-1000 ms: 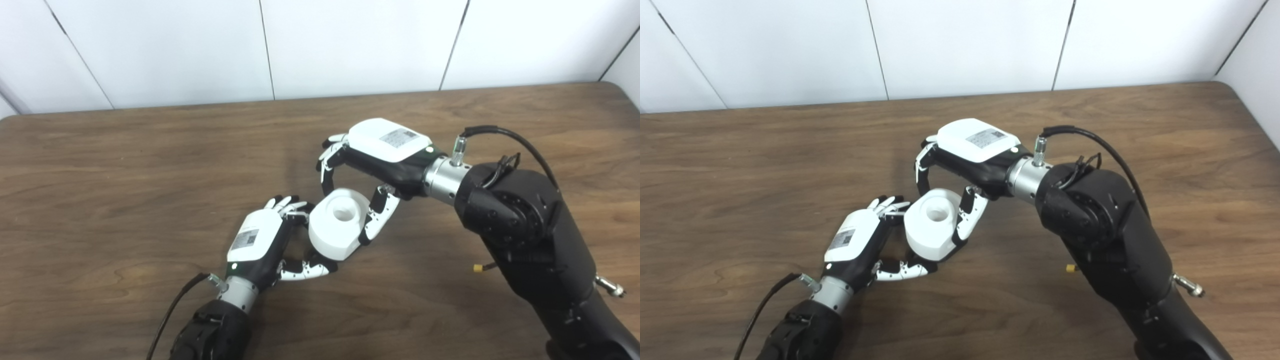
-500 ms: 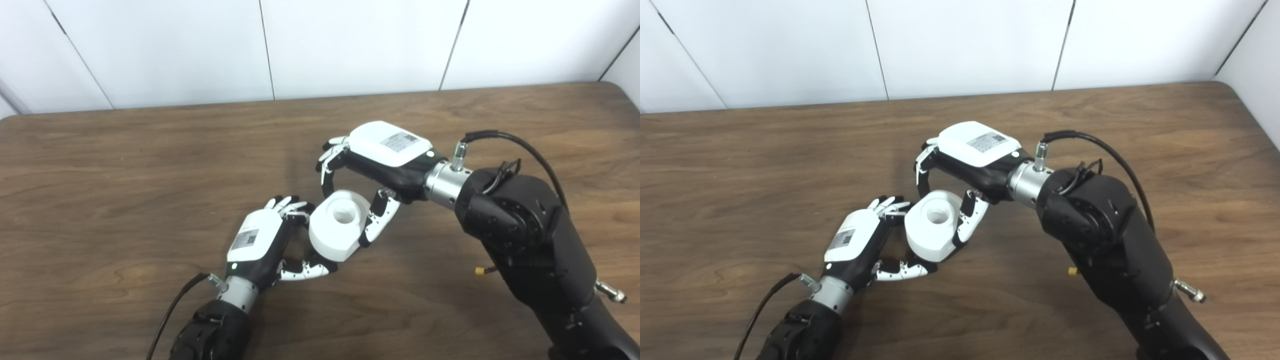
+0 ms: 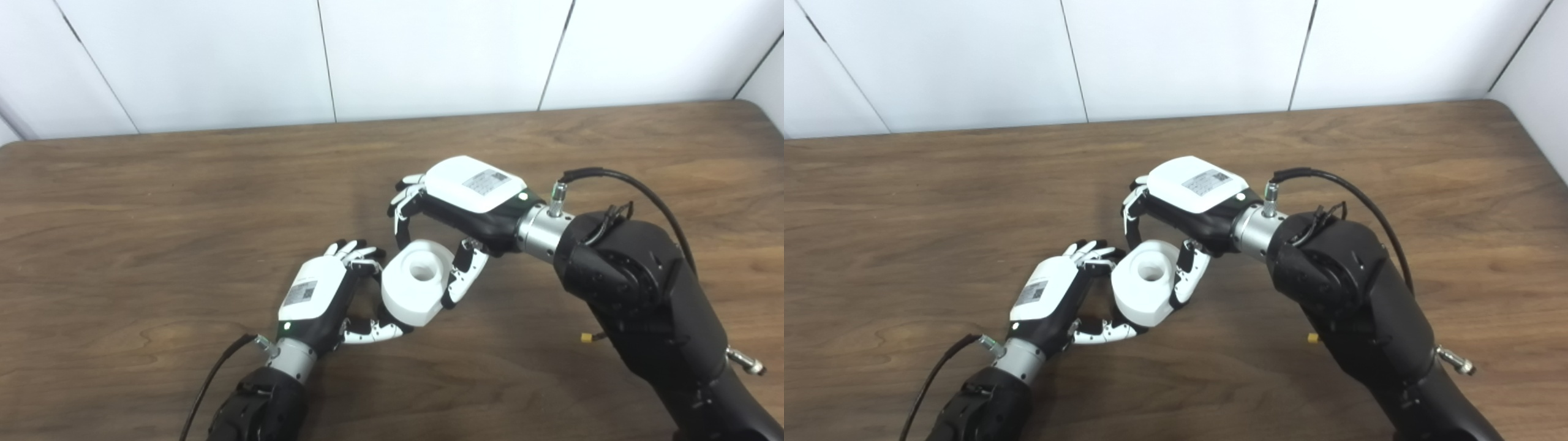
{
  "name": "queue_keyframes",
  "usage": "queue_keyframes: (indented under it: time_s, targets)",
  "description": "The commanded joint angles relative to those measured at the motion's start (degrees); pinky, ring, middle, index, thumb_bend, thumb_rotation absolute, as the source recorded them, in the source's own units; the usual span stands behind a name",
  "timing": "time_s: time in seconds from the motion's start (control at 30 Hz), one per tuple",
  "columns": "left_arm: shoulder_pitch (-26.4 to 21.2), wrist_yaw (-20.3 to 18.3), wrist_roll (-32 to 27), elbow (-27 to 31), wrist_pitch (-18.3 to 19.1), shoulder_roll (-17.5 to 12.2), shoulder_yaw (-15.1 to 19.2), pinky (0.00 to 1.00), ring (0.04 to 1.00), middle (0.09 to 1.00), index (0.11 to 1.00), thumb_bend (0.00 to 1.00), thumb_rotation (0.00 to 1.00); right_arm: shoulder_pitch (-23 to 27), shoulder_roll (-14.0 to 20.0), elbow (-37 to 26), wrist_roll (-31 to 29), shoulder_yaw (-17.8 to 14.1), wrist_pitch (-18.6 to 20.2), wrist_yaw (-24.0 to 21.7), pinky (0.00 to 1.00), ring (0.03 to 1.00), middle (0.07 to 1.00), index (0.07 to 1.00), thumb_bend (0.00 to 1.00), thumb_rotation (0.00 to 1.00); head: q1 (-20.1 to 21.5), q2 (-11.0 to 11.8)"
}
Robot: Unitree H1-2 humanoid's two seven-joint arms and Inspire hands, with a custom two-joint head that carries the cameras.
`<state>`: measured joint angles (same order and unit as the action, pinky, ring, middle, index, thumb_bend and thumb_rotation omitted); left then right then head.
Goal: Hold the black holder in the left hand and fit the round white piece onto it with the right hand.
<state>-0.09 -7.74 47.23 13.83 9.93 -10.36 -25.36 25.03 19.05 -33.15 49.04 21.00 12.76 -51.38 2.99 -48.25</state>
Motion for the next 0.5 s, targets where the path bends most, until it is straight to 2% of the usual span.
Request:
queue_keyframes:
  time_s: [0.0, 0.27, 0.47]
  targets:
    - [0.56, -3.01, 0.39, -0.25, 0.47, -0.47, -1.01, 0.97, 0.929, 0.829, 0.489, 0.52, 0.06, 1.31, -0.48, -0.29, 0.59, -0.12, -0.92, 1.41, 0.76, 0.914, 0.799, 0.482, 0.52, 0.13, 0.07, -0.02]
    - [0.57, -3.02, 0.32, -0.27, 0.43, -0.41, -0.96, 0.98, 0.928, 0.832, 0.489, 0.52, 0.06, 0.82, -0.26, 0.26, 0.1, -0.06, -2.18, 2.3, 0.76, 0.901, 0.79, 0.482, 0.53, 0.13, -0.04, 0.03]
    - [0.53, -2.86, 0.31, -0.48, 0.44, -0.28, -0.95, 0.98, 0.93, 0.83, 0.489, 0.52, 0.06, 1.14, -0.29, -0.3, 0.81, -0.13, -1.03, 0.88, 0.77, 0.91, 0.81, 0.49, 0.53, 0.14, -0.08, 0.03]
